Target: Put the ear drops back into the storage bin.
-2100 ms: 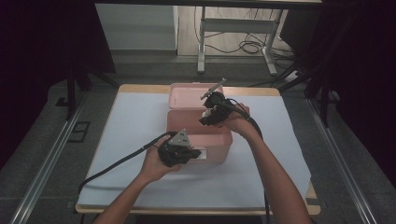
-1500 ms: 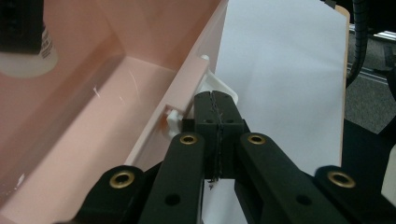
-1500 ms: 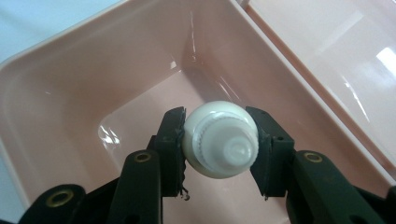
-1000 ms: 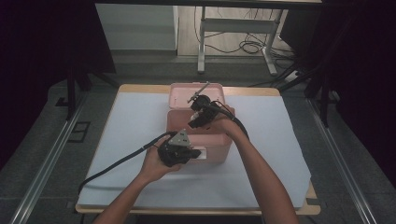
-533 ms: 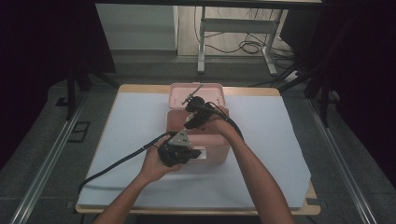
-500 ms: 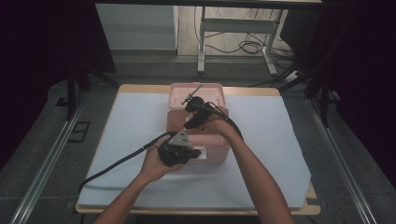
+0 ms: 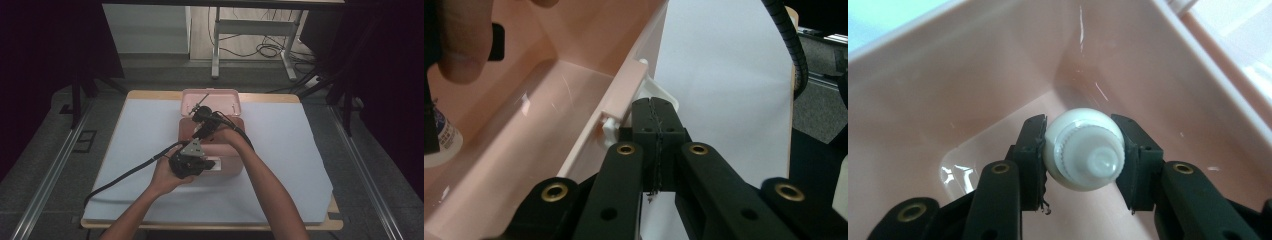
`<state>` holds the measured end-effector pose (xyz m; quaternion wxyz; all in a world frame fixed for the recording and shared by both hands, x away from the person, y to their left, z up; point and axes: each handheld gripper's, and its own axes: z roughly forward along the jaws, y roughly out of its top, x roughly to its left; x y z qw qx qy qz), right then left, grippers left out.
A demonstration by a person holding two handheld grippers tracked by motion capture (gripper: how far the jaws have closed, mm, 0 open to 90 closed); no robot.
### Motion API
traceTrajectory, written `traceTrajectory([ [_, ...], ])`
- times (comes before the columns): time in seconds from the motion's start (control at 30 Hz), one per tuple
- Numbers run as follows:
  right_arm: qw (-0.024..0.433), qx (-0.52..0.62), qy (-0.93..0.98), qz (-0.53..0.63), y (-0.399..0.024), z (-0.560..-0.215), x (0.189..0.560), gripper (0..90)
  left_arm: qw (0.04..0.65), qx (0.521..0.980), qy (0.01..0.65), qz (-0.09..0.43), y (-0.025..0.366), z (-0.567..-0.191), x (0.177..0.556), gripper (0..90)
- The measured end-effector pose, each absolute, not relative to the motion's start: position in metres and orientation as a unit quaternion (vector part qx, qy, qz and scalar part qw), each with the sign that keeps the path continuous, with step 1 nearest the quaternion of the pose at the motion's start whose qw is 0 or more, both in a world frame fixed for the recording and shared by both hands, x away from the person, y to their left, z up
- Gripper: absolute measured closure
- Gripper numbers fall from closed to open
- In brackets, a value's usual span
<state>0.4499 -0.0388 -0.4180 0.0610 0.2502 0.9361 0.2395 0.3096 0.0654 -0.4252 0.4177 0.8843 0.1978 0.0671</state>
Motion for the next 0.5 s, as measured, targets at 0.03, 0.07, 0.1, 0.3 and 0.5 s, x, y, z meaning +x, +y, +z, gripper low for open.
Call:
traceTrajectory([
  [0.03,0.061,0.249,0.936,0.241,-0.038,-0.419,0.451,60.0,0.416,0.885,0.197,0.067,0.066,-0.425,0.310,90.0],
  [0.07,0.060,0.248,0.937,0.240,-0.038,-0.420,0.452,59.9,0.416,0.886,0.197,0.067,0.066,-0.425,0.310,90.0],
  [0.1,0.059,0.249,0.936,0.242,-0.037,-0.421,0.453,59.9,0.415,0.886,0.196,0.067,0.066,-0.425,0.310,90.0],
  [0.3,0.057,0.247,0.939,0.232,-0.031,-0.427,0.454,59.9,0.414,0.887,0.195,0.068,0.066,-0.425,0.310,90.0],
  [0.5,0.066,0.243,0.944,0.212,-0.027,-0.438,0.458,59.9,0.414,0.886,0.195,0.069,0.066,-0.425,0.310,90.0],
])
